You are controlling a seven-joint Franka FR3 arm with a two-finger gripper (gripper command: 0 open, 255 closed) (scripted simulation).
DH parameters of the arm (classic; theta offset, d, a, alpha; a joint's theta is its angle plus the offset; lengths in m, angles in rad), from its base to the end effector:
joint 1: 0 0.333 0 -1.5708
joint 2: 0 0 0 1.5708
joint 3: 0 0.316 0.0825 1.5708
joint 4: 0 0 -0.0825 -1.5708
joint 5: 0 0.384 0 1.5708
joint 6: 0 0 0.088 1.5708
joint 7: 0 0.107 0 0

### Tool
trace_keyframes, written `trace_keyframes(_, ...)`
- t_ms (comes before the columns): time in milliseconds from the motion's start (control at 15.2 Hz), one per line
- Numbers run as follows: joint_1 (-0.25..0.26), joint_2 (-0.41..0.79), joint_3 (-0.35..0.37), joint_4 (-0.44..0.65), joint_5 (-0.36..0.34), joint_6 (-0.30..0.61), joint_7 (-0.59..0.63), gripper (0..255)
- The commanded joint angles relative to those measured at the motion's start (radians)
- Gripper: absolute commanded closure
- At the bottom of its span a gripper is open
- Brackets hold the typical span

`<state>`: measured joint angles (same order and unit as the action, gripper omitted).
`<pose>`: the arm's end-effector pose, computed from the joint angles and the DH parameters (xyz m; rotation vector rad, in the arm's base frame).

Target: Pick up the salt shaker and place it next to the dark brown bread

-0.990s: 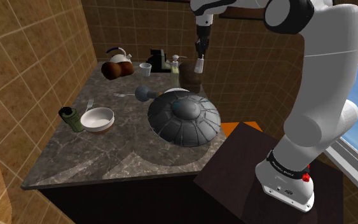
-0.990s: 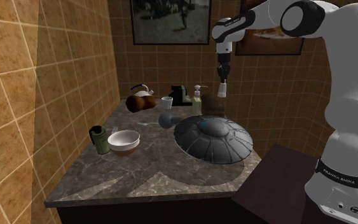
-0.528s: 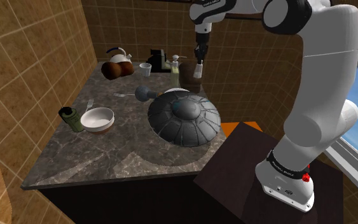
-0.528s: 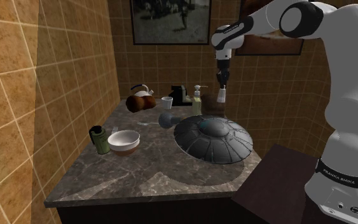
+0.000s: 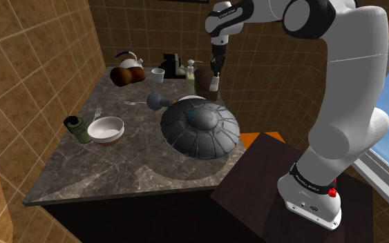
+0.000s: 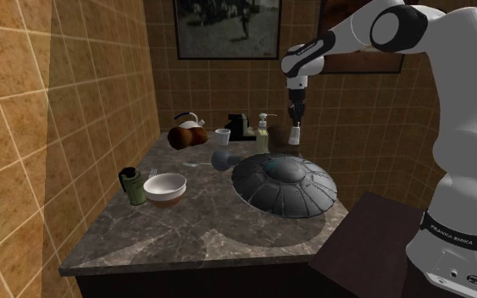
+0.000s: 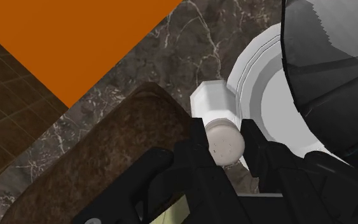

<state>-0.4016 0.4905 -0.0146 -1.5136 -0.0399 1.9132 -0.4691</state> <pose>0.6239 -0.2773 0.3721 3.1350 0.1088 -0.1584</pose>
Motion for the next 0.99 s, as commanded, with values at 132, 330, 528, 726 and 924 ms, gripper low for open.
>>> trace_keyframes(132, 0.000, 0.020, 0.000, -0.024, 0.000, 0.045, 0.002, 255)
trace_keyframes(330, 0.000, 0.035, 0.000, -0.042, -0.001, 0.077, 0.003, 255)
trace_keyframes(528, -0.001, 0.052, 0.000, -0.057, -0.001, 0.109, 0.004, 255)
trace_keyframes(726, -0.001, 0.070, 0.000, -0.069, -0.001, 0.140, 0.005, 255)
trace_keyframes(924, -0.001, 0.090, 0.000, -0.080, -0.002, 0.171, 0.007, 255)
